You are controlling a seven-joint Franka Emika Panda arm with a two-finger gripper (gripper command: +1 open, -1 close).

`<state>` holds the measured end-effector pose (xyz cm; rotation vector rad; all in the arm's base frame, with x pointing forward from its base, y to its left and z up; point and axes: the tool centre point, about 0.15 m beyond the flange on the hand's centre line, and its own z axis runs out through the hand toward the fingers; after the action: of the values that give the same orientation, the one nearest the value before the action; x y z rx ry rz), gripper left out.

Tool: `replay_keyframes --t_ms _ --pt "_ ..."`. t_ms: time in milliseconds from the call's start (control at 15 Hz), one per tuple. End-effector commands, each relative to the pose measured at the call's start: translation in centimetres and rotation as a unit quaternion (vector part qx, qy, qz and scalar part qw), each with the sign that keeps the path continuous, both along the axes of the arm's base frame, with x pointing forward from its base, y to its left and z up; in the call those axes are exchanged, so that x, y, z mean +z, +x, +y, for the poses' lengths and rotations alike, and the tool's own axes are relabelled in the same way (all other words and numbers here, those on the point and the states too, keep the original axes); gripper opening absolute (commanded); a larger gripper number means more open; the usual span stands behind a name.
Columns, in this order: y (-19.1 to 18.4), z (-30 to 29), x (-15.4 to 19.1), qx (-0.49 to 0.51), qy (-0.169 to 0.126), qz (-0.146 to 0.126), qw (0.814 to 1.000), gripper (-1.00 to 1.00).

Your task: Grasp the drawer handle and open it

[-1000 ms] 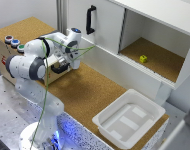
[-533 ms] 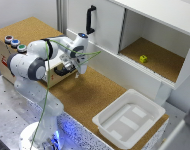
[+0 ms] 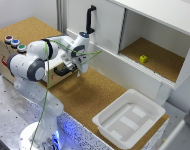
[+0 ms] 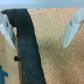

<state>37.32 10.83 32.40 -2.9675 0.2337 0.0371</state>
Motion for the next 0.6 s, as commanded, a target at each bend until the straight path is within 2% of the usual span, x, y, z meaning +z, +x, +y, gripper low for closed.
replay_keyframes --t_ms 0,200,533 --pt "-0.1 2.1 2.3 0.047 -0.027 -0.011 0.998 1.0" --pt "-0.5 2.7 4.9 0.064 -0.04 -0.039 0.996 1.0" --pt "-0.1 3.3 9.4 0.062 -0.034 -0.047 0.996 1.0"
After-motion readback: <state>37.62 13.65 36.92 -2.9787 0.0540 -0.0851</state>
